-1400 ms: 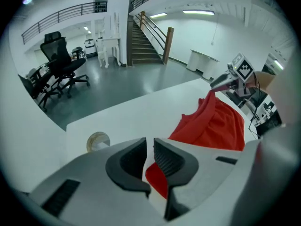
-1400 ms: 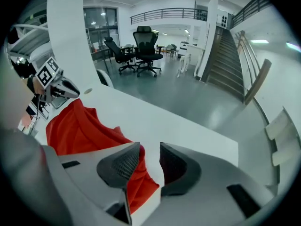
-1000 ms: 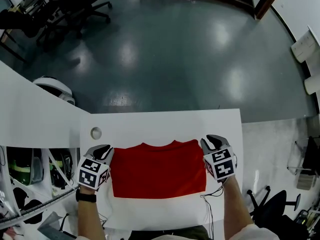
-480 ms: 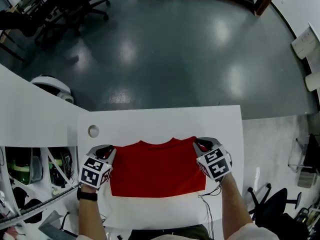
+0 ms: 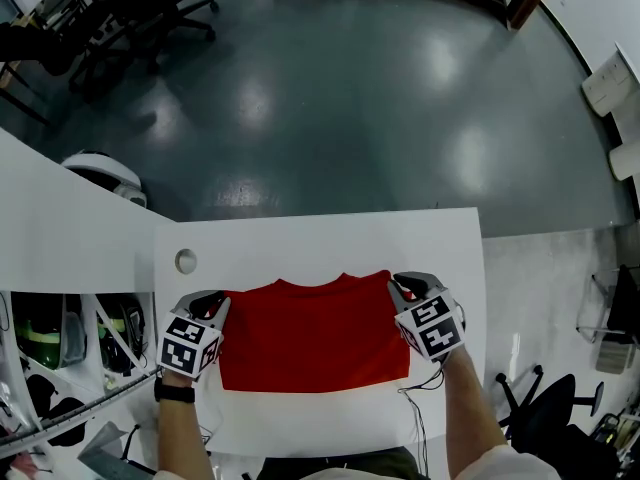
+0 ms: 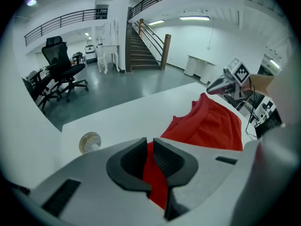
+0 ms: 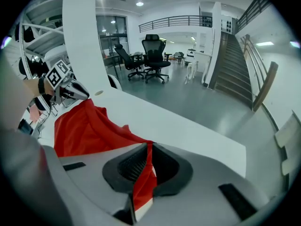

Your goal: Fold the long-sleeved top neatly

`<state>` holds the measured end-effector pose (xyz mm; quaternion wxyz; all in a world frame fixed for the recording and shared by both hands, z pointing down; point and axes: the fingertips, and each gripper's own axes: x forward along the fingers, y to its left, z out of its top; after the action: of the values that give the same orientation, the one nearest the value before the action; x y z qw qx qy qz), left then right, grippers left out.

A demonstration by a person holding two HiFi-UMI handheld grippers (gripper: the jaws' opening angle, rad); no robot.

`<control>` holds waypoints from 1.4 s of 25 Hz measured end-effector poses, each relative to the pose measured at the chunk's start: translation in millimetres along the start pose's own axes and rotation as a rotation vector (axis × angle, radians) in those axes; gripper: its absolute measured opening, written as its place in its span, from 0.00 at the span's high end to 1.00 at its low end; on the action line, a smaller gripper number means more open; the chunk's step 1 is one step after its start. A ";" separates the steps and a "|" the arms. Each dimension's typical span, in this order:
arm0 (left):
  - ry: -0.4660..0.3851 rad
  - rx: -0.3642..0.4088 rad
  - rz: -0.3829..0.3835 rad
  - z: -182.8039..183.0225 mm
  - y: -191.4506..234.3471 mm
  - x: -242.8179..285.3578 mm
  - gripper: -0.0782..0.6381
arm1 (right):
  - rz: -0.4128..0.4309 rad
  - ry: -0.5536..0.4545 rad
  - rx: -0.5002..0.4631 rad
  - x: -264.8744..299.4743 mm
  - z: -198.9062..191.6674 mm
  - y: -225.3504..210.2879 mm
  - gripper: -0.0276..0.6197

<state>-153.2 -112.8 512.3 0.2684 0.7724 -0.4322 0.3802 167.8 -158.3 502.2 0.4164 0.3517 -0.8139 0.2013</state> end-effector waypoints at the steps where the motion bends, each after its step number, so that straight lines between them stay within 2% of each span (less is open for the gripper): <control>1: -0.005 -0.002 0.004 0.2 1.3 -2.9 0.82 | -0.004 -0.005 0.001 -2.2 0.8 0.1 0.89; 8: -0.072 -0.008 0.030 7.7 5.9 -36.6 0.82 | -0.043 -0.063 -0.014 -31.7 13.2 7.0 0.89; 18: -0.242 0.031 0.032 38.4 -9.7 -115.5 0.82 | -0.097 -0.199 -0.047 -109.3 47.1 32.1 0.89; 27: -0.393 0.094 0.023 54.6 -44.8 -209.0 0.82 | -0.101 -0.363 -0.099 -197.0 77.4 74.6 0.88; 32: -0.491 0.142 -0.025 62.6 -86.7 -264.9 0.82 | -0.066 -0.461 -0.143 -255.1 83.5 110.2 0.88; 35: -0.515 0.196 -0.051 58.3 -115.0 -291.7 0.82 | -0.043 -0.508 -0.168 -288.0 81.6 137.4 0.89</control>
<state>-130.7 34.5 230.4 0.0832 0.8765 -0.4278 0.2043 139.2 0.0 214.7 0.2307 0.3725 -0.8984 0.0294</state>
